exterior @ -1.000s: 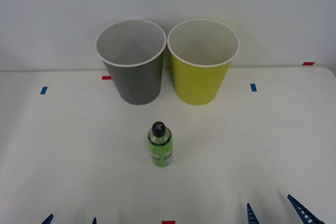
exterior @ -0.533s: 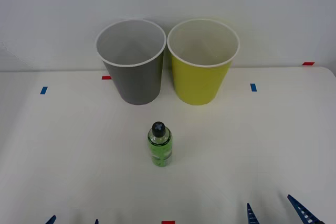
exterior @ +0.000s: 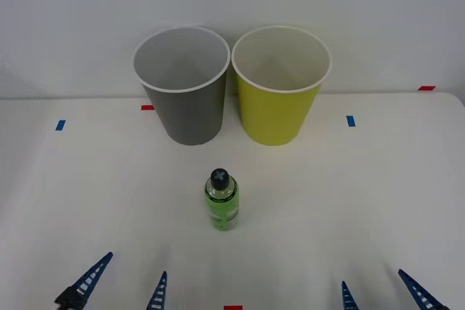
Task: Put cans in the gray bin and PET bottles in the light green bin.
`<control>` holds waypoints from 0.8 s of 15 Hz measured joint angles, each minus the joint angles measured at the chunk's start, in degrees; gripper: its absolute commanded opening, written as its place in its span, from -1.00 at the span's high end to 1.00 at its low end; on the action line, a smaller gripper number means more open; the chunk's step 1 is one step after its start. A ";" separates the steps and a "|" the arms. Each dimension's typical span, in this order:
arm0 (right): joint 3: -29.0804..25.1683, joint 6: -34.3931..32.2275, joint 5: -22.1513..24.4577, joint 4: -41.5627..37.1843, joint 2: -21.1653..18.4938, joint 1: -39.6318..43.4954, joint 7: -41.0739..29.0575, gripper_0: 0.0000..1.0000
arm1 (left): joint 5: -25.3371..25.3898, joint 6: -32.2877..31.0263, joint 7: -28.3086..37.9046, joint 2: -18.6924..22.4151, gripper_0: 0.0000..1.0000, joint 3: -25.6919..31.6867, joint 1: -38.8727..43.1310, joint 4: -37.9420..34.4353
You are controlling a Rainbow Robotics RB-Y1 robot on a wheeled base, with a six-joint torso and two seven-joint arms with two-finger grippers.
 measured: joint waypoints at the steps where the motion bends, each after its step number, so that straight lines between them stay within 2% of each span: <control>1: 0.00 0.00 0.00 0.00 0.00 0.00 0.00 -1.00 | 0.05 0.00 -0.08 1.27 -1.00 -1.91 -1.91 -0.01; 6: 0.00 0.00 0.00 0.00 0.00 0.00 0.00 -1.00 | 0.51 1.19 -0.54 4.26 -1.00 -5.55 -8.35 0.05; 12: 0.00 0.00 0.00 0.00 0.00 0.00 0.00 -1.00 | 1.99 7.13 -0.01 4.87 -1.00 -8.16 -17.81 0.23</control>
